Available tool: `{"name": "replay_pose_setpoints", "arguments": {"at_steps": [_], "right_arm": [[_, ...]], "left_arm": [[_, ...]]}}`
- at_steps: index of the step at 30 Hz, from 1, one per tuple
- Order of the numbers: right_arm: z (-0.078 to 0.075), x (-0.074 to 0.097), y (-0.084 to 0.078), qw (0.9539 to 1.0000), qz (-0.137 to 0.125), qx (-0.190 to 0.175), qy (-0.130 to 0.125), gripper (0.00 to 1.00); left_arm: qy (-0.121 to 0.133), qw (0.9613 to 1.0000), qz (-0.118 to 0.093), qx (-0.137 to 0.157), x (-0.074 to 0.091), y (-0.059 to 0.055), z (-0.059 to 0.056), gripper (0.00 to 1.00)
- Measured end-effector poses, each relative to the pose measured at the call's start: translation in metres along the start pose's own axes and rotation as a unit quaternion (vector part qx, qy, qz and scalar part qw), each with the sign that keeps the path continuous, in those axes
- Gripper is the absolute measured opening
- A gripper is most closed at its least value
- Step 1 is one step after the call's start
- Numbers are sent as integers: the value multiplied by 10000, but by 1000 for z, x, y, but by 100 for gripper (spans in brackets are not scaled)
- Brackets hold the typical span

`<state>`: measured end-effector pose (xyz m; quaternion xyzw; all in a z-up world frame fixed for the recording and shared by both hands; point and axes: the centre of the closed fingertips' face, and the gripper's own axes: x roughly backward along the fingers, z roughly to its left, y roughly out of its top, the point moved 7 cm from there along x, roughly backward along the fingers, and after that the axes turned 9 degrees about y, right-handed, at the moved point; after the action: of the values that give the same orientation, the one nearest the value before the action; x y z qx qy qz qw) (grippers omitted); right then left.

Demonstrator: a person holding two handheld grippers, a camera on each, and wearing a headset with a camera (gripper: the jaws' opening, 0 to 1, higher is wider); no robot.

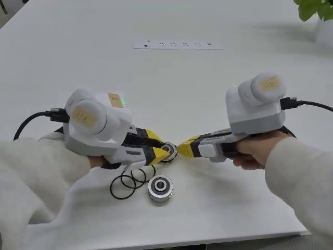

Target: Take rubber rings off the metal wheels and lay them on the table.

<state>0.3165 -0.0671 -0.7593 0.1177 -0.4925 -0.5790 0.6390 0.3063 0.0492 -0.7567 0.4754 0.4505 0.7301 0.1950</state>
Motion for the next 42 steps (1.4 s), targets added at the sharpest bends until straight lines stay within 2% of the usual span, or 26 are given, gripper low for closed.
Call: {"name": "replay_pose_setpoints", "arguments": {"at_steps": [5, 17, 34, 39, 40, 41, 42], "right_arm": [[4, -1, 0, 9999, -48, -151, 54, 0], [9, -1, 2, 10000, -22, -86, 18, 0], [14, -3, 6, 9999, -37, 29, 123, 0], [21, -4, 13, 9993, -201, 50, 310, 0], [25, -6, 20, 9978, -449, 136, 478, 0], [24, -3, 21, 9986, -368, -22, 379, 0], [23, -3, 20, 9992, -280, 64, 286, 0]], "left_arm": [[3, 10000, 4, -9, 0, 0, -1, 13], [25, 10000, 62, -50, 1, 1, -2, 13], [22, 10000, 55, -58, 2, 1, -2, 13], [22, 10000, 53, -60, 2, 1, -2, 13], [21, 10000, 49, -63, 2, 1, -2, 13], [21, 10000, 49, -60, 2, 0, -2, 13], [21, 10000, 48, -61, 2, 0, -2, 13]]}}
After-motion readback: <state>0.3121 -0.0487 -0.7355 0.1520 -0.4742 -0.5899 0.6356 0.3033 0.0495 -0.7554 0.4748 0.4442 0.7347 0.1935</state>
